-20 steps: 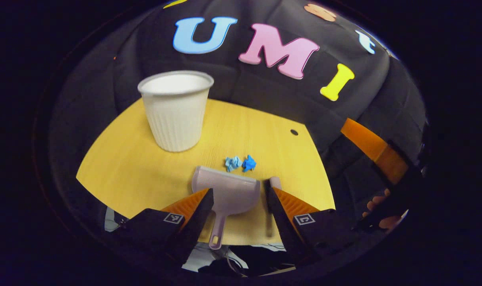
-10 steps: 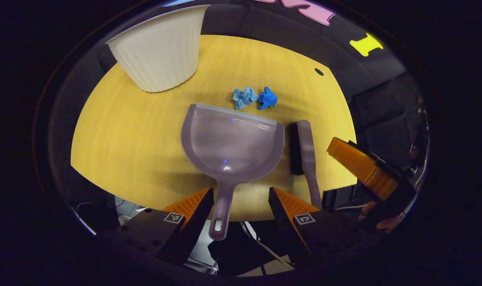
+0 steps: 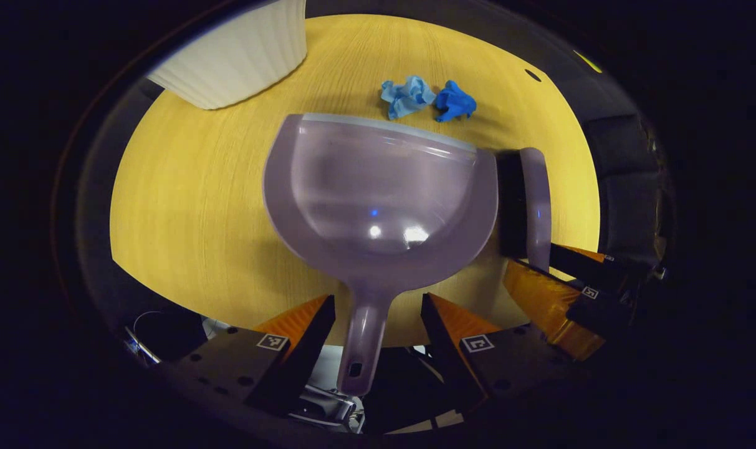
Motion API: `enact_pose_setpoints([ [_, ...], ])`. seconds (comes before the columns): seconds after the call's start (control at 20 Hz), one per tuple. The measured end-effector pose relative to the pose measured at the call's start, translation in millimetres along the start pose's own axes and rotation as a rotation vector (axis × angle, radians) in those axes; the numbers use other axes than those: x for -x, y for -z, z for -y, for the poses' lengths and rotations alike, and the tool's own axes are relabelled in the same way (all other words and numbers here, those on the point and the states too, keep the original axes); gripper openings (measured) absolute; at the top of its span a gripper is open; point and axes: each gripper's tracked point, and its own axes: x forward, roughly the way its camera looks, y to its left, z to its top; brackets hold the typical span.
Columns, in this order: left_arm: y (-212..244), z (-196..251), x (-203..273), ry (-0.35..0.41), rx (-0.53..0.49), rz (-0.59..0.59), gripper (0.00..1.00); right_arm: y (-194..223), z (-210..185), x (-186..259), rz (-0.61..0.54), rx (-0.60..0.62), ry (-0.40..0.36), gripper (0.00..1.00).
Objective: Pick up the small broom and dustpan from the desktop, sweep the trash into the dustpan with the broom, and then empty the trash into the garbage bin.
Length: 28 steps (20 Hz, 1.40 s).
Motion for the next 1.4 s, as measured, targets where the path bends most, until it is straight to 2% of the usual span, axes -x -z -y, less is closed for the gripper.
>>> enact_pose_setpoints([
  [0.35, -7, -11, -9, -0.020, 0.019, -0.079, 0.83, 8, 11, -18, -0.081, -0.045, 0.033, 0.97],
  [0.4, -8, -11, -10, -0.020, 0.018, -0.086, 0.80, 9, 12, -19, -0.092, -0.044, 0.037, 0.97],
  [0.45, -9, -10, -11, -0.016, 0.015, -0.090, 0.84, 10, 14, -21, -0.098, -0.041, 0.042, 0.97],
  [0.55, -11, -9, -13, -0.022, 0.010, -0.106, 0.84, 13, 18, -26, -0.123, -0.054, 0.056, 0.96],
  [0.6, -13, -8, -13, -0.020, 0.005, -0.106, 0.83, 12, 18, -28, -0.125, -0.063, 0.061, 0.87],
  [0.65, -14, -7, -14, -0.018, -0.011, -0.108, 0.82, 11, 20, -31, -0.125, -0.061, 0.071, 0.86],
  [0.7, -14, -7, -15, -0.021, -0.027, -0.106, 0.84, 12, 21, -31, -0.139, -0.056, 0.082, 0.94],
  [0.75, -14, -6, -15, -0.023, -0.031, -0.109, 0.79, 10, 20, -32, -0.133, -0.058, 0.083, 0.91],
  [0.8, -13, -6, -14, -0.031, -0.033, -0.113, 0.76, 9, 21, -33, -0.138, -0.060, 0.091, 0.82],
  [0.85, -15, -6, -15, -0.044, -0.038, -0.114, 0.66, 9, 23, -32, -0.140, -0.061, 0.103, 0.80],
  [0.9, -15, -5, -14, -0.053, -0.046, -0.116, 0.62, 9, 26, -33, -0.145, -0.063, 0.116, 0.79],
  [1.0, -18, -2, -16, -0.057, -0.065, -0.110, 0.59, 9, 28, -33, -0.149, -0.055, 0.120, 0.65],
  [1.05, -17, 1, -16, -0.050, -0.081, -0.113, 0.55, 7, 28, -34, -0.151, -0.058, 0.117, 0.59],
  [1.1, -18, 1, -16, -0.054, -0.091, -0.116, 0.53, 7, 28, -33, -0.157, -0.063, 0.113, 0.46],
  [1.2, -19, 3, -16, -0.054, -0.096, -0.117, 0.48, 7, 28, -34, -0.172, -0.067, 0.112, 0.47],
  [1.25, -20, 5, -18, -0.046, -0.087, -0.118, 0.45, 6, 28, -34, -0.177, -0.075, 0.108, 0.40],
  [1.3, -20, 5, -17, -0.033, -0.095, -0.125, 0.43, 6, 29, -33, -0.185, -0.088, 0.098, 0.41],
  [1.4, -19, 4, -16, -0.014, -0.111, -0.134, 0.34, 6, 29, -32, -0.197, -0.103, 0.073, 0.41],
])
